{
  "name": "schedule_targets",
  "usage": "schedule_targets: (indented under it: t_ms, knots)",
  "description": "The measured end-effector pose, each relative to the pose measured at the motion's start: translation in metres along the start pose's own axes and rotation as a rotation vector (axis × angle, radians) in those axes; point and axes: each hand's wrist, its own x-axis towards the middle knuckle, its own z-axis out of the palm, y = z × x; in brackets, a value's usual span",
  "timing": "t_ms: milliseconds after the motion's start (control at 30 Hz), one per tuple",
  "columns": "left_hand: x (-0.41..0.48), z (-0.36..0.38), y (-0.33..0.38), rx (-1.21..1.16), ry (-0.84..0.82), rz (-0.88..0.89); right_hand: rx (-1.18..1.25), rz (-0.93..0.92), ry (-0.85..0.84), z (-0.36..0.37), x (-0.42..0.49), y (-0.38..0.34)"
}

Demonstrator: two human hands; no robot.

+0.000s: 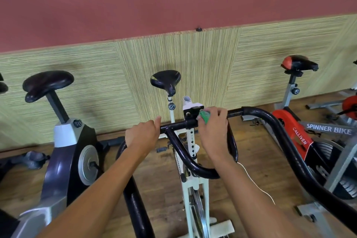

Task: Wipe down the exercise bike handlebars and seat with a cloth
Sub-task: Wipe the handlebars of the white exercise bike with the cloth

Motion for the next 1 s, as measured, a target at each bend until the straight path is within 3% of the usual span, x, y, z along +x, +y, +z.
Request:
schedule_targets:
  t_ms: [200,467,567,633,700,1000]
  knots:
    - [0.002,0.002,-0.003,0.046,0.031,0.029,-0.077,-0.242,-0.136,0.019,-0.024,-0.023]
    - [0.0,0.004,-0.001,-0.023,0.052,-0.002,-0.016,-0.068,-0.052,-0.027,0.007,0.007]
    - [0.001,0.005,0.001,-0.041,0.046,-0.009,-0.001,-0.269,-0.303,-0.028,-0.037,-0.008]
    - [0.002,0.006,0.0,-0.036,0.038,-0.009,-0.204,-0.48,-0.421,-0.018,-0.076,-0.011]
    - [0.002,0.007,-0.001,-0.035,0.032,-0.011,-0.432,-0.638,-0.357,-0.011,-0.097,-0.003]
    - [0.001,0.008,0.003,-0.164,0.057,-0.073,-0.586,-0.682,-0.239,-0.035,-0.11,0.029]
